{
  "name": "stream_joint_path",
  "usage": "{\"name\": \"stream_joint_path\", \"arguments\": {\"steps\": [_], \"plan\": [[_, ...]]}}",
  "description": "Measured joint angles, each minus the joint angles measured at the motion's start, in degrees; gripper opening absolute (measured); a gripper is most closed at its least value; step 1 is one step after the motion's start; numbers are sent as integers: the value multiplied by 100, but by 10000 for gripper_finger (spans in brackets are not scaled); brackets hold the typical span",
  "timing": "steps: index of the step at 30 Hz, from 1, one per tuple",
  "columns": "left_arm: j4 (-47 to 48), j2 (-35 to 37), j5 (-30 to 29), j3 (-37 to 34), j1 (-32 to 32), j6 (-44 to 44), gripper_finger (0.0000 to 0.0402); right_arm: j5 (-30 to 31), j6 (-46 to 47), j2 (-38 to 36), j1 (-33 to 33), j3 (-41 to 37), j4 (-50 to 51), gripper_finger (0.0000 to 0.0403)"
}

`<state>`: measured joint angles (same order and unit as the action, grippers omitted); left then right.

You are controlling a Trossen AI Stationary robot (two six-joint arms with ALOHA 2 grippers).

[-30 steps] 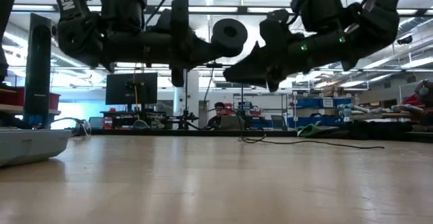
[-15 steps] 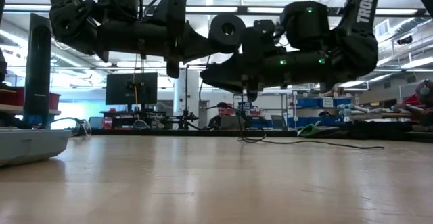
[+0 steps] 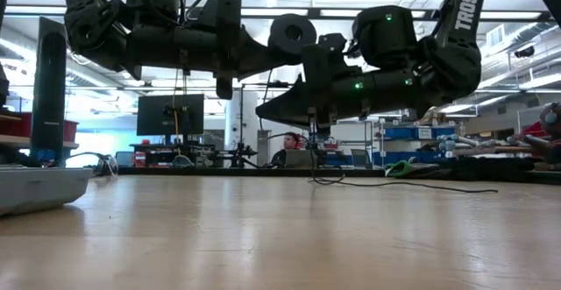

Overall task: Coil cords
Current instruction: Coil the black wire on the spool

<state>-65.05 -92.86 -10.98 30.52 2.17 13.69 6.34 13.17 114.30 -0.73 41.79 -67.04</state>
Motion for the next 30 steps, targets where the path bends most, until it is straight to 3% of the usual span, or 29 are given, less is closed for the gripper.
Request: {"name": "stream_joint_path", "arguments": {"steps": [3, 19, 30], "plan": [[-29, 0, 13, 0, 0, -30, 0, 43, 129, 0, -59, -1, 1, 8], [-159, 877, -488, -828, 0, -120, 0, 97, 343, -473, -124, -291, 264, 1], [461, 879, -485, -1056, -86, 22, 0, 963, 168, -2209, -127, -289, 3162, 0]]}}
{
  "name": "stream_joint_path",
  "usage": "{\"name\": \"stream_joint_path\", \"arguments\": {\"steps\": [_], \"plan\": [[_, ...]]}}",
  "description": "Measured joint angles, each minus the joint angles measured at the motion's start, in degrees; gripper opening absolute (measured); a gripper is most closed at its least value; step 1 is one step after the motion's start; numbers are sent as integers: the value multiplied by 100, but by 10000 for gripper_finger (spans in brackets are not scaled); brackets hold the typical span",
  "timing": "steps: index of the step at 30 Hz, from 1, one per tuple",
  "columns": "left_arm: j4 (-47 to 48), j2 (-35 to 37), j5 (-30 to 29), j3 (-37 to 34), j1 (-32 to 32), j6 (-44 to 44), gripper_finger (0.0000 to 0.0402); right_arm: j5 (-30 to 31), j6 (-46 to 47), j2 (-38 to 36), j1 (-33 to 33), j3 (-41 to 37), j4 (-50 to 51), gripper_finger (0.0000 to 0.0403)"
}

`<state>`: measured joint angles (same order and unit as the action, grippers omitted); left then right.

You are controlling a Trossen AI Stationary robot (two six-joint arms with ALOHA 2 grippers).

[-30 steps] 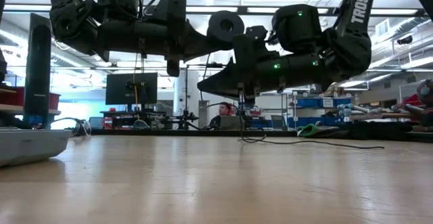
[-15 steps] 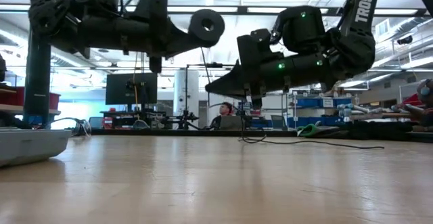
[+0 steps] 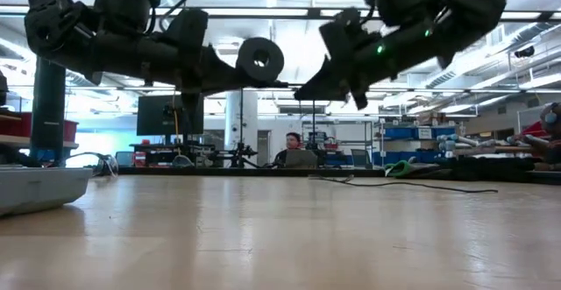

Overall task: Coil cords
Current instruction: Coil the black wire on the spool

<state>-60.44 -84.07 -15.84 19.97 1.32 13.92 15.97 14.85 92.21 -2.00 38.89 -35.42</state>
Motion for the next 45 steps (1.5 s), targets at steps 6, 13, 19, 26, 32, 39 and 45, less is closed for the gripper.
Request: {"name": "stream_joint_path", "arguments": {"steps": [6, 13, 19, 26, 32, 39, 45], "plan": [[429, -2, 4, 5, 1, -6, 0, -13, 122, -612, 0, 4, 301, 0], [1655, -22, -113, 429, -4, -128, 0, -75, -6, -506, 118, 153, 297, 0], [2269, -25, -403, 830, -36, -283, 0, -75, -139, -418, 190, 326, 252, 1], [2398, -24, -687, 986, -39, -322, 0, -78, -313, -420, 277, 343, 14, 10], [2155, -30, -935, 981, -36, -289, 0, -125, -446, -422, 356, 343, -11, 35], [1639, -31, -987, 981, -36, -327, 0, -123, -522, -420, 357, 343, 18, 61], [1641, -31, -1130, 981, -36, -449, 0, 65, -870, -422, 445, 343, 195, 61]]}}
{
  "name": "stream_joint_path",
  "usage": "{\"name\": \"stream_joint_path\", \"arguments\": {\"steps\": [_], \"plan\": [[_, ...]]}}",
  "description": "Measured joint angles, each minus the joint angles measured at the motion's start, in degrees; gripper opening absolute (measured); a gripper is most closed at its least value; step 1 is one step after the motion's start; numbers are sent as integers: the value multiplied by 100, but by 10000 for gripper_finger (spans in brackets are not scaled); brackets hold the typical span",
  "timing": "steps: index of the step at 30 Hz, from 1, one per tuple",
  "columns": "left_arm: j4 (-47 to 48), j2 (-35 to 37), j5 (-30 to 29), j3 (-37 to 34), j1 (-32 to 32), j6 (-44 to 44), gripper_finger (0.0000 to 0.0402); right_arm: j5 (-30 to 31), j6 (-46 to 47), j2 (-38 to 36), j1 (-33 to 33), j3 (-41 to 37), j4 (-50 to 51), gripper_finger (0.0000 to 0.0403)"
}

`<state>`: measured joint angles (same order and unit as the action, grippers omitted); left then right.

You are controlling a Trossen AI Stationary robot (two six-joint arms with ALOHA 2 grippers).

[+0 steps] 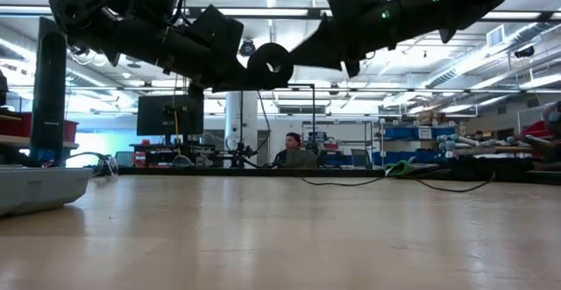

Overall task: Coil cords
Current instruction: Coil the black wire on the spool

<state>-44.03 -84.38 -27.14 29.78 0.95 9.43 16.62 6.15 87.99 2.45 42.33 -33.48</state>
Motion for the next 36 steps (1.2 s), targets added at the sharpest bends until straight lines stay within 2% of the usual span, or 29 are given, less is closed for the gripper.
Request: {"name": "stream_joint_path", "arguments": {"steps": [3, 6, 8, 12, 17, 21, 30, 36], "plan": [[0, 0, 2, 0, -2, 0, 0, 255, -71, 0, 18, -38, 268, 60], [-6, 0, 1, 0, -32, -23, 0, 271, 90, 76, 18, -383, -165, 59], [-36, 0, 3, 0, -60, -33, 0, 270, 294, 333, 18, -776, -1096, 59], [-112, 2, 20, -4, -61, -41, 0, 268, 562, 1523, 18, -1194, -3506, 61], [-146, 2, 18, -4, -59, -42, 0, -53, 342, 2714, 3, -864, -4629, 70], [-128, 2, 20, -1, -59, -44, 0, -82, 390, 3096, -47, -548, -4599, 90], [-195, 2, 37, -2, -59, -133, 0, -116, 477, 3101, -189, -394, -4063, 154], [-423, 7, 39, -2, -59, -164, 0, -255, 500, 3101, -190, 17, -3428, 165]]}}
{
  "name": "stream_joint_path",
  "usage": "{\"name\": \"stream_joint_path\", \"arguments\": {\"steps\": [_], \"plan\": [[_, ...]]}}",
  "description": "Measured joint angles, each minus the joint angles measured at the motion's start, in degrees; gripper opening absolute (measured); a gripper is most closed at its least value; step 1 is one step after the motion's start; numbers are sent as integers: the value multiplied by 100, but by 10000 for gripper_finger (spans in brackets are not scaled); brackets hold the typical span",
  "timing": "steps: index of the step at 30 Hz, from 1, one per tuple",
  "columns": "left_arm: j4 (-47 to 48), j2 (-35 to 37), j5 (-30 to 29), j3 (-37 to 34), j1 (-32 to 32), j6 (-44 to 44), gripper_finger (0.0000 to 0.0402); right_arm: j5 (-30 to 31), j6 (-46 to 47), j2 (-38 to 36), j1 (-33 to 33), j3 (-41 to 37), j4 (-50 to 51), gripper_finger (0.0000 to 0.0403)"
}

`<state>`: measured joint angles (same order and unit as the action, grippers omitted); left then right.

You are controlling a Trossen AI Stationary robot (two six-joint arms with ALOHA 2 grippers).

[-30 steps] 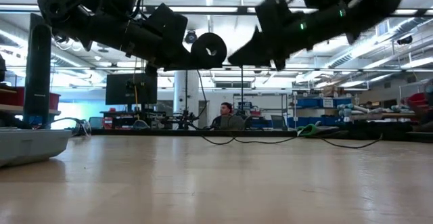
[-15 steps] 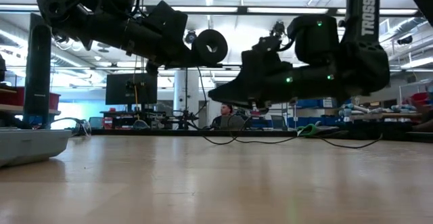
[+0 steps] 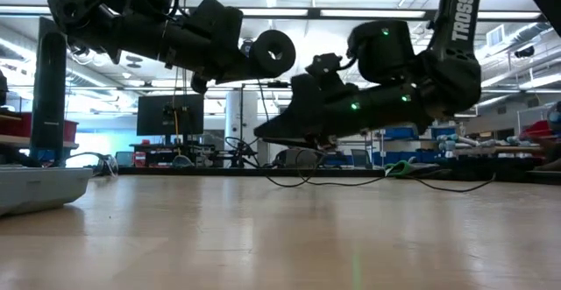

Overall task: Coil cords
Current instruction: Coil the black wire on the spool

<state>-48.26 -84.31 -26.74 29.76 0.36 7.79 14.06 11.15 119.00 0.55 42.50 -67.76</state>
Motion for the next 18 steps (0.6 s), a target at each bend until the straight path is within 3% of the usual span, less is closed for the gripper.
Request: {"name": "stream_joint_path", "arguments": {"steps": [7, 11, 15, 18], "plan": [[-4, 0, -1, 0, 0, -2, 0, -41, 190, -9, -117, 83, -117, 128], [-11, 0, -2, 0, 0, -2, 0, -84, 274, -9, -132, 80, -116, 86], [-12, 0, 0, 0, 0, -1, 0, -92, 369, -9, -131, 53, -112, 18], [33, 0, 4, 0, -5, 15, 0, -85, 456, -14, -126, -25, -98, 10]]}}
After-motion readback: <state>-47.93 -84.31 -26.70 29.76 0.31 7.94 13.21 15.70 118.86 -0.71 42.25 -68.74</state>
